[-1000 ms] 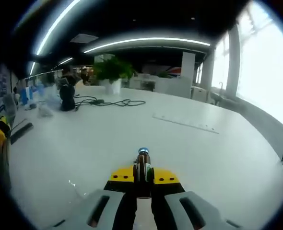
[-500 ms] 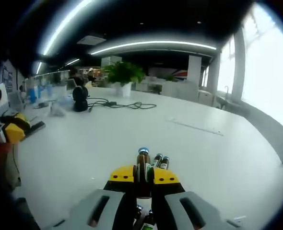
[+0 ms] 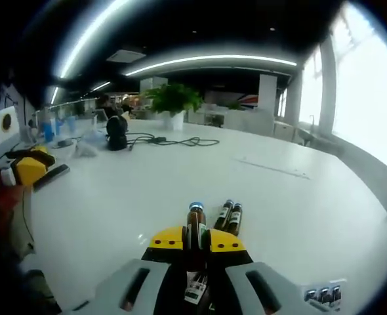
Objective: Grip medicine bottles put into box
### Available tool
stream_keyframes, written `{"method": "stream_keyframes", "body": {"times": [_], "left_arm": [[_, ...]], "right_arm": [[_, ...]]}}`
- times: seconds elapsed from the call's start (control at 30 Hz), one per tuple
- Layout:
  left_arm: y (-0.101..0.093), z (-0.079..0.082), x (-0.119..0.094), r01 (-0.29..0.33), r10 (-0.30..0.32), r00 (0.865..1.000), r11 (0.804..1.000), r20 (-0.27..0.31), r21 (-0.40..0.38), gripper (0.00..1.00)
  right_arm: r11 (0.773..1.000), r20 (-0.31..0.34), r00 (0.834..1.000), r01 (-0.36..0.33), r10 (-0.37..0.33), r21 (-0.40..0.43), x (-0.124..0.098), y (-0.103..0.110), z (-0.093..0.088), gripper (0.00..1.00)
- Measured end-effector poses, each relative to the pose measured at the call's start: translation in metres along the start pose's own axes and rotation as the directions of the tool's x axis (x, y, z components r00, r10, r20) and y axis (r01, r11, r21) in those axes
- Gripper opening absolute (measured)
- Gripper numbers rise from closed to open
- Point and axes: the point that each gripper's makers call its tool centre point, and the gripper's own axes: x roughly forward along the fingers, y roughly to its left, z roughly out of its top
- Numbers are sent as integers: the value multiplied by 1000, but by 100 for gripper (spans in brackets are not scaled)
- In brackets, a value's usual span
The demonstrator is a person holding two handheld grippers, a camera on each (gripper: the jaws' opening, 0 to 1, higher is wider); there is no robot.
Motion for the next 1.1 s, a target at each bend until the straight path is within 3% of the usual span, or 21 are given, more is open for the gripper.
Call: {"method": "stream_keyframes", "body": {"times": [0.7, 1.1], "left_arm": [[-3, 1, 1, 10, -10, 1000, 1000, 2, -2, 3], [-5, 3, -1, 15, -15, 1000, 1000, 6, 3, 3]], "right_arm": [[1000, -83, 996, 26, -28, -17, -9, 11, -28, 7], [994, -148, 985, 81, -91, -72, -11, 15, -41, 7]]}}
